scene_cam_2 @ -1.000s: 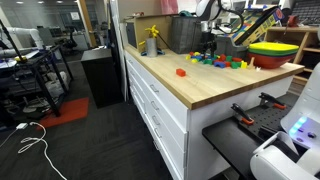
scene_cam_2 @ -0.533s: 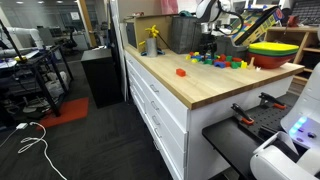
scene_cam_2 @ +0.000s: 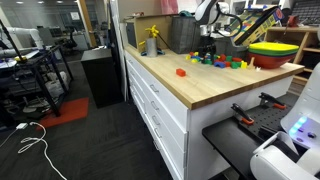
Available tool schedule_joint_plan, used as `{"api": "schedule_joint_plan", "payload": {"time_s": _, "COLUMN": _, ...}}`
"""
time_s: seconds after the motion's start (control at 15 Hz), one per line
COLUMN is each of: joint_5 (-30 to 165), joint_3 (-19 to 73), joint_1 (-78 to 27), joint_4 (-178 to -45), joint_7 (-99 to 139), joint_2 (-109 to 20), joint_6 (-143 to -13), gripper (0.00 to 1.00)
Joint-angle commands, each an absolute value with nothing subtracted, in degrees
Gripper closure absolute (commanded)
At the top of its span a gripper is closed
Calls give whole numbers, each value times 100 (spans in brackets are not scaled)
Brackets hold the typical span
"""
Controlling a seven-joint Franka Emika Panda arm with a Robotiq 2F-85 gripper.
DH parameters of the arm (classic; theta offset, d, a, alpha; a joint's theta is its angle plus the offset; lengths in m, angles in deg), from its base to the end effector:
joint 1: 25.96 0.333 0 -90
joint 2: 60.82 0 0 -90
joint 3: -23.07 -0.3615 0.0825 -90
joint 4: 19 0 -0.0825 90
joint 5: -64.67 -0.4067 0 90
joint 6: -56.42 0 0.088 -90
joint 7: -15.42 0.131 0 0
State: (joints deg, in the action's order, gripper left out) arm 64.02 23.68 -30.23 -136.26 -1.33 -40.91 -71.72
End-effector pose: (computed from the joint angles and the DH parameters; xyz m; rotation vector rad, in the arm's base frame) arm 0.6019 -0.0507 0.2594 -3.0828 -0.3090 0.2389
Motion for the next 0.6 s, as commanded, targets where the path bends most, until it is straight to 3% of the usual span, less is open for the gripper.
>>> {"api": "schedule_joint_plan", "payload": {"time_s": 0.0, "joint_5": 6291, "joint_3": 2283, "joint_1": -3099, "joint_4": -13552, "joint_7": -276, "joint_2": -4062, "joint_6": -7111, "gripper": 0}}
{"api": "schedule_joint_plan", "payload": {"time_s": 0.53, "joint_5": 6310, "joint_3": 2282, "joint_1": -3081, "joint_4": -13593, "joint_7": -227, "joint_2": -4012, "joint_6": -7143, "gripper": 0}}
